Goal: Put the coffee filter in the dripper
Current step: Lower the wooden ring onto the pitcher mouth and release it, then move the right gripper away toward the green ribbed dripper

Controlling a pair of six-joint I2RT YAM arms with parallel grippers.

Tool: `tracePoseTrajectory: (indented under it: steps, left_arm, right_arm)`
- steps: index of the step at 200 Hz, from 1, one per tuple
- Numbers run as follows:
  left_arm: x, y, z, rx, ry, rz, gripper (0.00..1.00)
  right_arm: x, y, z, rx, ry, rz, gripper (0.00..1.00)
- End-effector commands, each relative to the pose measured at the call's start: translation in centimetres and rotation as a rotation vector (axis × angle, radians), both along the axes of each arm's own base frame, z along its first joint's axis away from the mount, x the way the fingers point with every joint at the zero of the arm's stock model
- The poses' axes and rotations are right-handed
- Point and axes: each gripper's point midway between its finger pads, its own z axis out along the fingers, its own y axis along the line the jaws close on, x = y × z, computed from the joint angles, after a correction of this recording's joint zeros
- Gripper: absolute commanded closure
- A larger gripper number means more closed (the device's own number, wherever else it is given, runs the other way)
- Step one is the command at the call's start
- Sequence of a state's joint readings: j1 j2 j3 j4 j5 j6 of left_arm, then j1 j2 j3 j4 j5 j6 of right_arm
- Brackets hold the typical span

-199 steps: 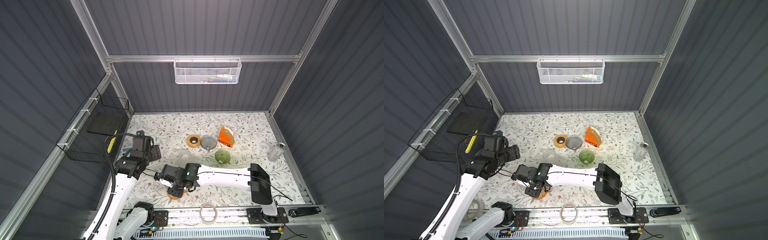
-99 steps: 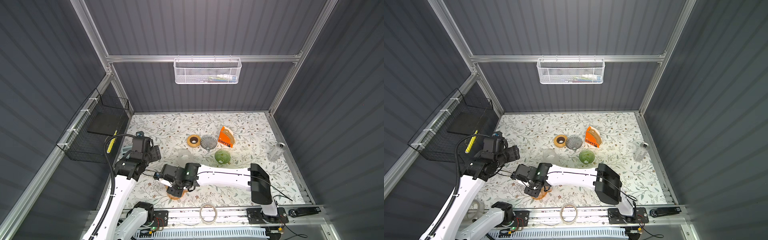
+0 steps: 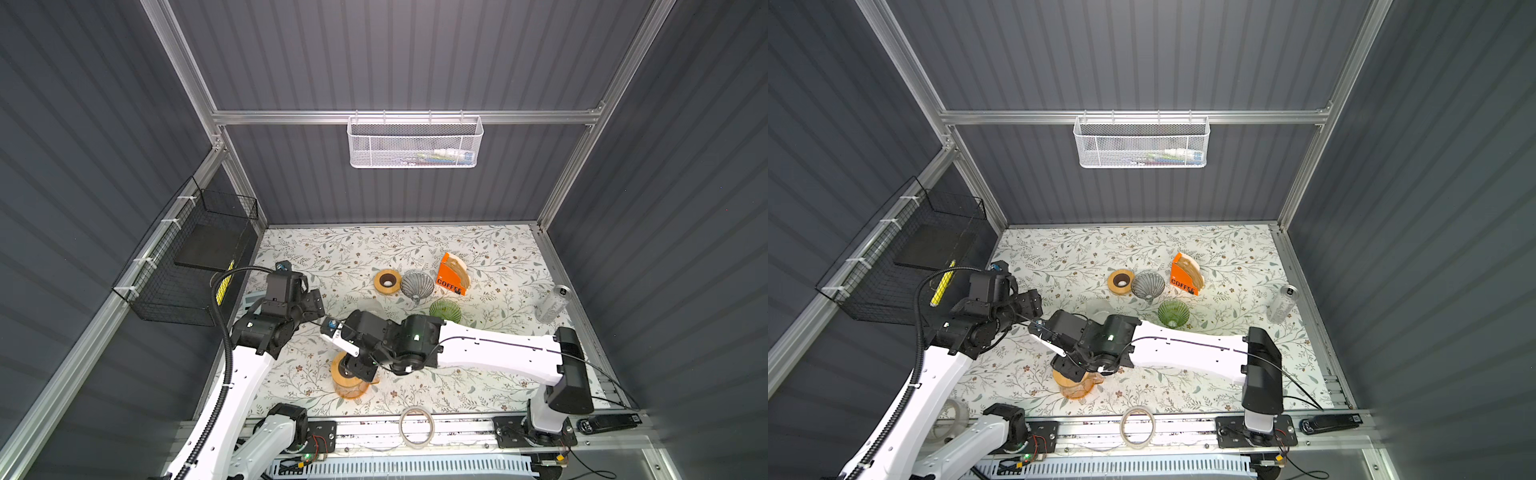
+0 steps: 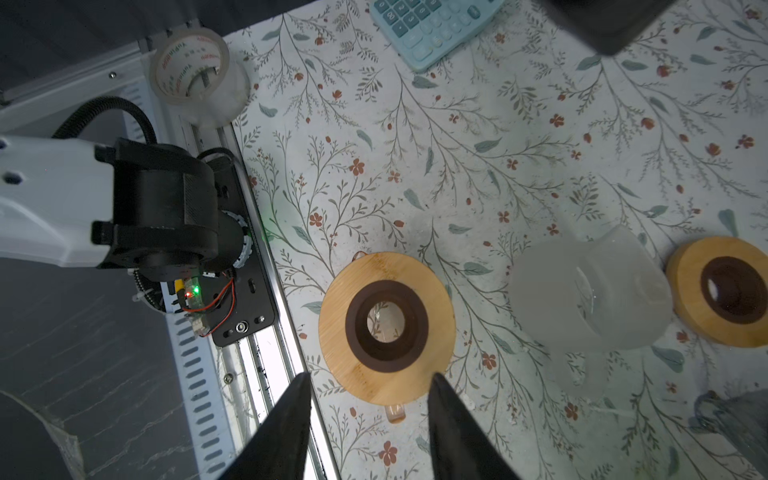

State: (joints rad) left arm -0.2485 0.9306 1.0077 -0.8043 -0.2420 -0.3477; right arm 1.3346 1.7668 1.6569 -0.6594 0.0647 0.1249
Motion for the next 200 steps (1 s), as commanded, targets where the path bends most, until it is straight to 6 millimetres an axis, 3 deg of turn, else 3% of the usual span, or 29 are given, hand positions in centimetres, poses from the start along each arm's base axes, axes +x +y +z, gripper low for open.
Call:
tracePoseTrajectory:
  steps: [1,57,125,164,200]
  left_arm:
    - [0.8,-1.2,1.5,-0.032,-0.04,-0.054,0.17]
    - [1.8,-2.9,2.9,-0.093,-0.069,-0.116,0.18]
    - [4.5,-6.2,3.9,-0.186,-0.092,-0.24,0.19]
    - [6.1,-7.4,3.7,-0.221,-0.133,-0.277,0.2]
    - [7.7,-8.8,2.5,-0.275,-0.114,-0.297,0.21]
  right_arm:
    - [1.4,-1.0,-0.9,0.004,0.017,-0.076,0.52]
    - [5.8,-6.3,-0.5,0.068,0.055,-0.272,0.53]
    - [11.3,-17.8,-2.4,0.075,0.103,-0.647,0.51]
    - [12.9,-23.7,-3.9,0.074,0.096,-0.818,0.47]
    - [13.7,-27.0,-5.2,0.098,0.167,-0.923,0.44]
